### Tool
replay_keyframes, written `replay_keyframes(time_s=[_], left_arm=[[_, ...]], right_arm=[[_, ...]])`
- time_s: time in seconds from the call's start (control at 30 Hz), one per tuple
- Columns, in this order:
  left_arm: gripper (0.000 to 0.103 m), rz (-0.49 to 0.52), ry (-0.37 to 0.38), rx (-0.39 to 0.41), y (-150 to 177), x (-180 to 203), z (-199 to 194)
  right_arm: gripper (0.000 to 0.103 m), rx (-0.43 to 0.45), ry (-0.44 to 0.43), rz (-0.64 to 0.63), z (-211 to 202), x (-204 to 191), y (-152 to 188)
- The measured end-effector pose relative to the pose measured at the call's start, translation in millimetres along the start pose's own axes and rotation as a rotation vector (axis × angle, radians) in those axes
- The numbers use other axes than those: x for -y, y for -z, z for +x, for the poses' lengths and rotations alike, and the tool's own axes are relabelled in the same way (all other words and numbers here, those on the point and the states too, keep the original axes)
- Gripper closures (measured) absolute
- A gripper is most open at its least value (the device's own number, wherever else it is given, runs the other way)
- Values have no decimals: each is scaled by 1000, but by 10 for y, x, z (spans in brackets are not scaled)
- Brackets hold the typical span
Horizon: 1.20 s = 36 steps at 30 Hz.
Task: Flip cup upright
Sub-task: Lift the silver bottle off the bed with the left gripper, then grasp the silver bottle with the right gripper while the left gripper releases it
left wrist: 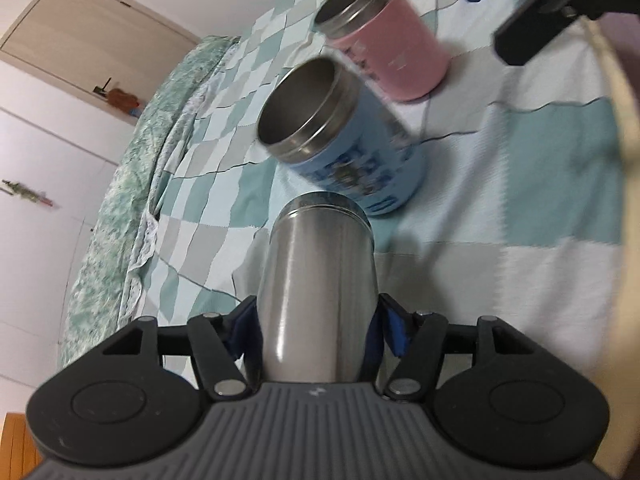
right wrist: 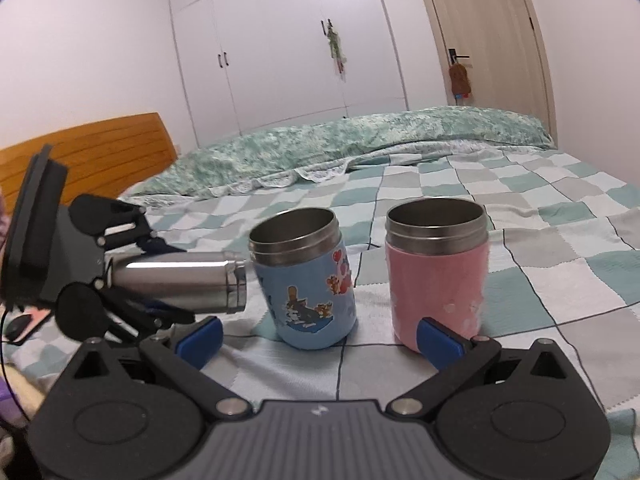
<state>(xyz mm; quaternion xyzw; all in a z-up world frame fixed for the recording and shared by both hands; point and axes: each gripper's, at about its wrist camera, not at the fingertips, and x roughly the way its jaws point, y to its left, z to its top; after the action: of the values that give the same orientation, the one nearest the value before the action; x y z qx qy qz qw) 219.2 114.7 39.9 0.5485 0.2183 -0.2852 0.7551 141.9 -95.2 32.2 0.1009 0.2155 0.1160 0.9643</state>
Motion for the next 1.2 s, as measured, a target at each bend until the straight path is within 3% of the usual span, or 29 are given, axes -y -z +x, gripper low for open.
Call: replay_keyframes(time_s=[0.1, 0.3, 0.57, 0.7, 0.8, 0.87, 0.93, 1.07, 1.2], left_arm=[[39, 3, -16, 13, -156, 225, -349], [39, 11, 2, 136, -699, 631, -778], [39, -1, 97, 291, -1415, 1265, -346], [40, 28, 84, 269, -1488, 1525, -36], [36, -65, 94, 256, -1501, 1436, -56], [11, -123, 87, 255, -1486, 1371, -143], [1, -205, 74, 274, -1444, 1284, -297], [0, -399, 36, 252, -1265, 1226, -601], [0, -677, -33, 146, -983, 1207, -787]], right_arm=[[0, 6, -21, -8, -206, 47, 4], [0, 28, -1, -15, -619, 351, 15], [0, 47, 125, -47, -1114, 1017, 47], [0, 12, 164, -38, -1200, 1350, 105], [0, -24, 143, -43, -1156, 1460, 145], [0, -37, 112, -71, -1088, 1449, 140], [0, -43, 71, -121, -1038, 1379, 129], [0, -65, -25, -295, -909, 1135, 61], [0, -129, -133, -608, -695, 747, 6]])
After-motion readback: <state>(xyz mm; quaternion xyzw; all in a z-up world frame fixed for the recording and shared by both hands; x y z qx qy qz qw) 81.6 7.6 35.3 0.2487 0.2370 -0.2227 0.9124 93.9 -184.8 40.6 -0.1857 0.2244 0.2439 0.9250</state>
